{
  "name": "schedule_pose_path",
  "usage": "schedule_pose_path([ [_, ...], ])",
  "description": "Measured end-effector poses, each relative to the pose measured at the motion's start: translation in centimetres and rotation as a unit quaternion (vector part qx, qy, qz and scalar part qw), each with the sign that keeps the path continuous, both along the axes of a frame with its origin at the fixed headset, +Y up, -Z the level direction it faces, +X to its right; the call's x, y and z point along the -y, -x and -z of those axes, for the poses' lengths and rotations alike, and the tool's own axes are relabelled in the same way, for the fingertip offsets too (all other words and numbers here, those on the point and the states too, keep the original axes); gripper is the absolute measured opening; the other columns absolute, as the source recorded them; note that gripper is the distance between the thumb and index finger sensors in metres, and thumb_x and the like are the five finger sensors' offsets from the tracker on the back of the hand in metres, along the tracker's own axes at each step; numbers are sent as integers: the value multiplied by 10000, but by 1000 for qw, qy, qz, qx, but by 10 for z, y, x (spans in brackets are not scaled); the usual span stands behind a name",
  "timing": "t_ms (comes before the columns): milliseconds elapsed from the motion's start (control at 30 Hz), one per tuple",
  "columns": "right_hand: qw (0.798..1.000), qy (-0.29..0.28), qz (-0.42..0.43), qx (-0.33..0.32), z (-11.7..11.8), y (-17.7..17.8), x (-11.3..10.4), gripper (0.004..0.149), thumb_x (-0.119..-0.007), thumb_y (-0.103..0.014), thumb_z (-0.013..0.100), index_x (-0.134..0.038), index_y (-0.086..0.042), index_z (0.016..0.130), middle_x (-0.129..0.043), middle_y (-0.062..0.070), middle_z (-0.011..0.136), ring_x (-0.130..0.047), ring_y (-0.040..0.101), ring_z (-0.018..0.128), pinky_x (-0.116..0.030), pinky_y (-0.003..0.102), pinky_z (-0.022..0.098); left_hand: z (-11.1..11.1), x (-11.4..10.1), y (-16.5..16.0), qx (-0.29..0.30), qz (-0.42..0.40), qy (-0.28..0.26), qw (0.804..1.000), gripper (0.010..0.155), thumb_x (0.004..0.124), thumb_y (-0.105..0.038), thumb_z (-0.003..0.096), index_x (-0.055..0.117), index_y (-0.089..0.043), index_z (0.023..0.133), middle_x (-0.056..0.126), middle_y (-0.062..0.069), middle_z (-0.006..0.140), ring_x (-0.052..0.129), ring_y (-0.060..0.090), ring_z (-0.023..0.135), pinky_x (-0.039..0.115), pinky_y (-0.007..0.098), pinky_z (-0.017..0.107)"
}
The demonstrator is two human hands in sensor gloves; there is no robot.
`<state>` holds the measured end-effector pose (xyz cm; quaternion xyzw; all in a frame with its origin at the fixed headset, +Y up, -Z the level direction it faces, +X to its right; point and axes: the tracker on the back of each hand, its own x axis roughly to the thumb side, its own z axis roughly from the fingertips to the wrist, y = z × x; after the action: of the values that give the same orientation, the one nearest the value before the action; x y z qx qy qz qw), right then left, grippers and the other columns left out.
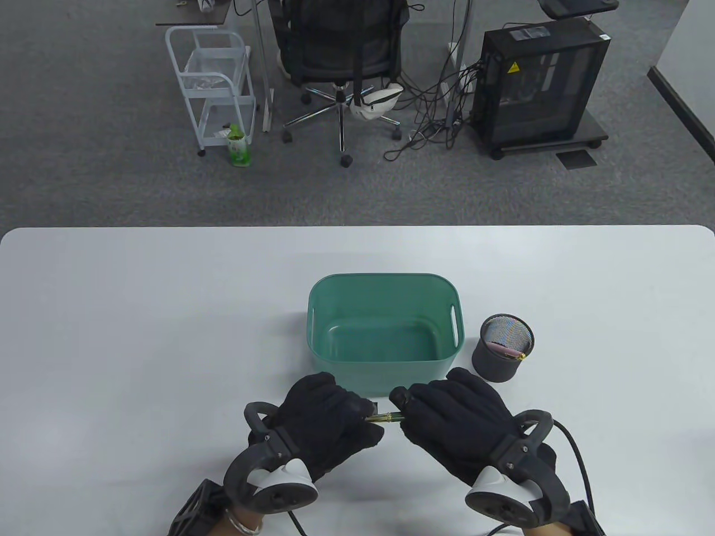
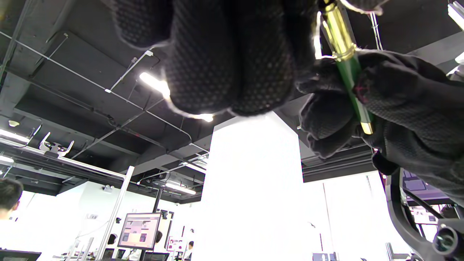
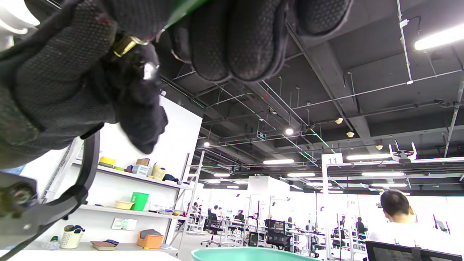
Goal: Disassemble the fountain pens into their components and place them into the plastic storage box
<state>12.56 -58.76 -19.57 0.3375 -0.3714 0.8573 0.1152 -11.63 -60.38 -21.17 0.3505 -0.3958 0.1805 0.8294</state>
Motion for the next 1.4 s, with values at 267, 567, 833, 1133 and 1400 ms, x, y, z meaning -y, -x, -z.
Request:
schedule_pose_path([
  [267,1000,0,2,10,2,-3,-1,452,-716,-494,540,-842,-322,939,-908,-94,851,-923,119,730,-678,455,713,-2,0,-1,-8,11,-8,1000,645,672,-605,612,629,-169,1084,860,52,1001,886,245,886,615,524,785],
  [567,1000,4,4,12,5,-5,-1,451,-715,-494,541,-842,-323,939,-908,-92,851,-923,121,731,-678,454,714,-4,0,-3,-10,20,-10,1000,511,730,-506,636,650,-184,1026,857,26,990,892,214,874,613,510,793],
  [833,1000,1,4,13,4,-4,-1,451,-717,-492,541,-842,-321,939,-908,-94,850,-922,121,731,-677,455,714,-4,0,-4,-11,19,-11,1000,440,730,-472,645,714,-183,977,912,14,919,933,200,808,634,500,778],
  [1133,1000,-1,5,10,3,-4,-1,450,-717,-492,541,-844,-320,937,-908,-93,850,-921,120,732,-677,454,715,-4,-1,-3,-11,7,-14,1000,455,658,-503,653,805,-153,904,992,11,798,993,197,691,676,487,739],
  [1400,1000,-1,5,5,1,-2,0,449,-717,-492,541,-842,-323,938,-908,-93,850,-921,118,732,-677,454,715,-4,-1,-2,-7,-2,-15,1000,490,577,-510,662,866,-149,823,1033,14,696,1022,196,597,710,476,698],
])
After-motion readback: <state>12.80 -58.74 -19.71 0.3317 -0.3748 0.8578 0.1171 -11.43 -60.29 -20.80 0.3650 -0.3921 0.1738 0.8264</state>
